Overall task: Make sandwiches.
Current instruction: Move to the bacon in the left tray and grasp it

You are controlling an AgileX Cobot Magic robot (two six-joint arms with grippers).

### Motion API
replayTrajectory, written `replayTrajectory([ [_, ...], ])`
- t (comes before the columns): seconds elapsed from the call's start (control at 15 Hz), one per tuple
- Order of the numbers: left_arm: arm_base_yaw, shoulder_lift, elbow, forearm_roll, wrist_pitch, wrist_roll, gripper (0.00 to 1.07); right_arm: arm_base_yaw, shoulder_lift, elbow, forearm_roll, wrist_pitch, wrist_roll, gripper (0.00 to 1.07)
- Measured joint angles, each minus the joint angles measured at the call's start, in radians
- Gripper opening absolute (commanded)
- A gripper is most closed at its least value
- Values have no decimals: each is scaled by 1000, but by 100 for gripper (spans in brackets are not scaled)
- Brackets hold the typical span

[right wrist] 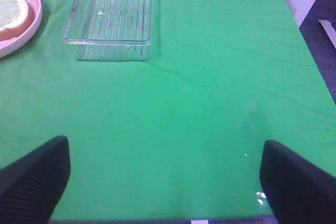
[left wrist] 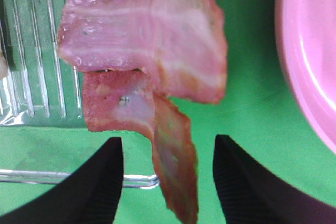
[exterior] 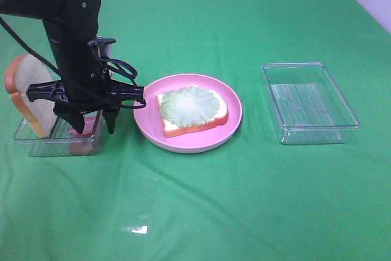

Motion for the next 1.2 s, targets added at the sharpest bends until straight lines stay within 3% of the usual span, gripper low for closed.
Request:
replayTrajectory([
  [0.4,0,-16,-22,7,5,0,44,0,0,0,0,0,0,95],
  [0.6,0,-16,-22,7,5,0,26,0,0,0,0,0,0,95],
  [0.73,0,-16,-22,7,5,0,2,0,0,0,0,0,0,95],
  [1.2,0,-18,-22,7,15,-3,0,0,0,0,0,0,0,95],
])
